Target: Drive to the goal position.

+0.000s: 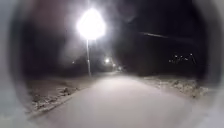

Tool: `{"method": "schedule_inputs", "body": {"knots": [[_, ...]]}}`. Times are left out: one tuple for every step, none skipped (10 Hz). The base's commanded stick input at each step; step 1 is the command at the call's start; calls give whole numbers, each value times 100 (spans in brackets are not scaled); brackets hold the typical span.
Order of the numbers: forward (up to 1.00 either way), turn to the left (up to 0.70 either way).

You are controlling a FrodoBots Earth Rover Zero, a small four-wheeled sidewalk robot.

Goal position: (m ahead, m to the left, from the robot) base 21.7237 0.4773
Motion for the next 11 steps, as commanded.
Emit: {"method": "schedule_inputs", "body": {"knots": [[100,0],[100,0],[100,0],[100,0],[100,0],[100,0],[100,0],[100,0],[100,0],[100,0],[100,0]]}}
